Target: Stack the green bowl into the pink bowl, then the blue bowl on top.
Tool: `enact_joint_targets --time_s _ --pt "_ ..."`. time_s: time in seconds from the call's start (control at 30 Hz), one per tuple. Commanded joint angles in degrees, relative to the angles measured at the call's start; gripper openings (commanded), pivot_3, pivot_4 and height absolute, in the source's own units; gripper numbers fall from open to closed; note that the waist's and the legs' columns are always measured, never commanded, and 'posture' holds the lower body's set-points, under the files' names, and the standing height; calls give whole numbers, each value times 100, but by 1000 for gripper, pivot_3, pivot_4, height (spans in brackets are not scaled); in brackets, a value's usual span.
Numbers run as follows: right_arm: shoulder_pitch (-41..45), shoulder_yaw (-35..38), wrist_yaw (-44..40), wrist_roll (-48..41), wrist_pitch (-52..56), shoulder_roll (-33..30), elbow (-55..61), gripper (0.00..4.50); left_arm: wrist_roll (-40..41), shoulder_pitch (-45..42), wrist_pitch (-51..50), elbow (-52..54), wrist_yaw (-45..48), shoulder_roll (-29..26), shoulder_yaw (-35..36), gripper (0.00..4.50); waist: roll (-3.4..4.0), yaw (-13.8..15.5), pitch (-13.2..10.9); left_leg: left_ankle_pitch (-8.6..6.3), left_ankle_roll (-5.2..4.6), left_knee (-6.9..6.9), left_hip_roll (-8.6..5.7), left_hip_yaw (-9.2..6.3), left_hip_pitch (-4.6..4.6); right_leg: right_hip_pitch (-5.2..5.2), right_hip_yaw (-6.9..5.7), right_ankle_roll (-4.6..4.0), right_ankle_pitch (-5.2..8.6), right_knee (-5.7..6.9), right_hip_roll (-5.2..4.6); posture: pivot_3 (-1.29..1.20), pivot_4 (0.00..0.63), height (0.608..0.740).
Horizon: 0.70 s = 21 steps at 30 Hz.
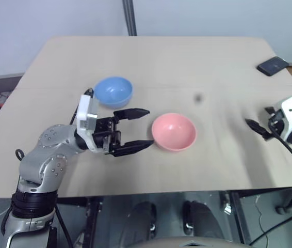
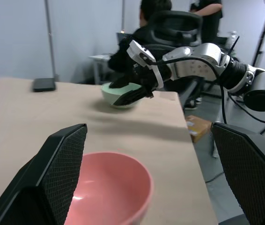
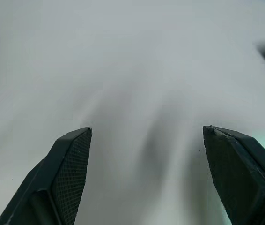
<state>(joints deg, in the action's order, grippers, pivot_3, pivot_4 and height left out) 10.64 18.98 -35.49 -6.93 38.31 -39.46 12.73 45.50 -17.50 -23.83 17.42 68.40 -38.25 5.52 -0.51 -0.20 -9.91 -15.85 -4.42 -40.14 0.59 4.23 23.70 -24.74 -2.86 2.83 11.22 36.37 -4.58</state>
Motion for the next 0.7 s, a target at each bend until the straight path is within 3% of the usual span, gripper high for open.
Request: enact_joint_targets --time_s 0.03,0.2,0.5,0.6,0.7 --pt "252 36 634 230 -177 91 -346 3962 -64 -80 148 6 142 16 -10 4494 1 -40 0 0 1 0 1 0 -1 -1 2 0 0 3 1 0 150 739" --pt "462 -112 763 183 -205 116 -862 3962 -54 28 121 84 122 14 59 4494 1 -46 0 0 0 0 2 3 -3 -3 14 0 1 8 3 0 150 739" --pt "861 -327 578 116 -554 -84 -1546 275 -21 261 76 333 -33 -78 224 4494 1 -28 0 -1 -2 0 2 0 1 -4 14 -1 1 4 1 0 150 739" --pt "901 -473 367 75 -876 -149 -1379 118 -15 369 79 375 -114 -95 320 4494 1 -35 -1 -1 -2 0 2 0 2 -5 14 0 1 4 1 0 150 739" --pt "881 -571 -500 -841 -890 -16 -315 118 -146 469 163 340 -173 -140 370 4494 6 -53 -4 -1 -2 0 4 0 2 -6 15 0 1 4 2 0 150 739"
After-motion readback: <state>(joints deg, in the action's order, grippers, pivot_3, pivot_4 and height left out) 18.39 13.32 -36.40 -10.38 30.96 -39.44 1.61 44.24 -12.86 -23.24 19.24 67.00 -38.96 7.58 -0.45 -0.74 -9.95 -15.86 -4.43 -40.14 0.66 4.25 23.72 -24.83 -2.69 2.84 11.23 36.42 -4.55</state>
